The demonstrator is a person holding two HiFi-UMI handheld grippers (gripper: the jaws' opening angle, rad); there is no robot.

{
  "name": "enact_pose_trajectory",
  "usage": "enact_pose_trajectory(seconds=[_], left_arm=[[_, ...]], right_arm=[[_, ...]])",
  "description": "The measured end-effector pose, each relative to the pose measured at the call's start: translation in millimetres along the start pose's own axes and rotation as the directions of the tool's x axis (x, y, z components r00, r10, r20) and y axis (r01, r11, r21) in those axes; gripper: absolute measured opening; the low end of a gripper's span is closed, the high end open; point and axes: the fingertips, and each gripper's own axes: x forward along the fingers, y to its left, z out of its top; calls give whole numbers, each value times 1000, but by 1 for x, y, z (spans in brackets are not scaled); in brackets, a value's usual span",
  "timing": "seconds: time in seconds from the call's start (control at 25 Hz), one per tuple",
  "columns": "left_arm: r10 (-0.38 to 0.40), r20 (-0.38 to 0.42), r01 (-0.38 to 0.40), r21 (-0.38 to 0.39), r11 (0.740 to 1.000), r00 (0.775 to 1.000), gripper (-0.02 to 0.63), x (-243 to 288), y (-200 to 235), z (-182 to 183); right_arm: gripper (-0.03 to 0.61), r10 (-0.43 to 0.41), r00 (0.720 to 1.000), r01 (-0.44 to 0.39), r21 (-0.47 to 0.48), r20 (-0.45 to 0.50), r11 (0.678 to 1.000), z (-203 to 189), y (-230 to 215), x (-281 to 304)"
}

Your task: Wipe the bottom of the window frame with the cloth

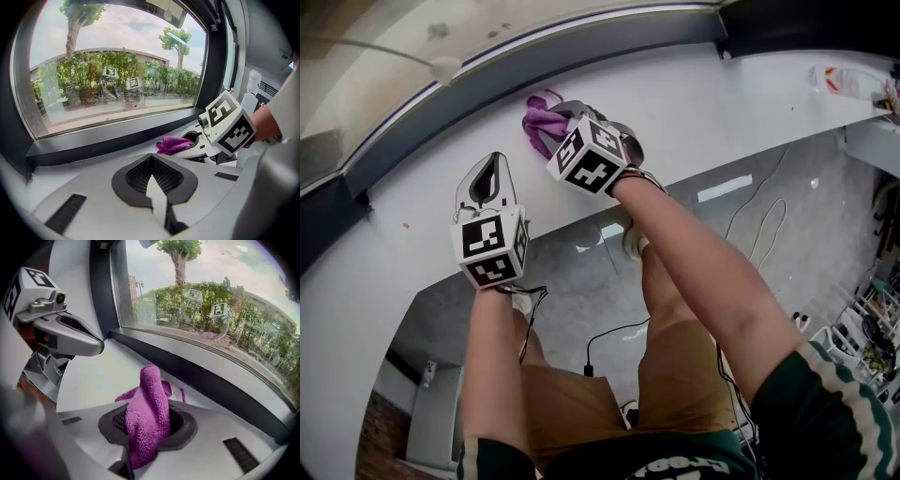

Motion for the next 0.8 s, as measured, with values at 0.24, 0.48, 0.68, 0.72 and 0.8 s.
enact_pose_trajectory(seconds=[0.24,0.48,0.68,0.72,0.8], left_arm=[[-35,-12,35,36,999,999,8,13,-27,8],[-70,-13,71,64,995,997,8,31,-59,20],[-104,-20,106,93,990,994,8,43,-88,26],[-109,-22,111,97,989,994,8,46,-93,27],[-116,-27,118,101,988,993,8,50,-102,27]], right_arm=[[95,-29,1000,29,16,-9,999,-21,-21,-18],[96,-51,999,52,43,-4,998,-41,-42,-33],[96,-74,997,74,56,-3,996,-57,-61,-47],[95,-79,997,79,58,-4,995,-60,-64,-50],[96,-86,996,86,60,-7,994,-67,-70,-55]])
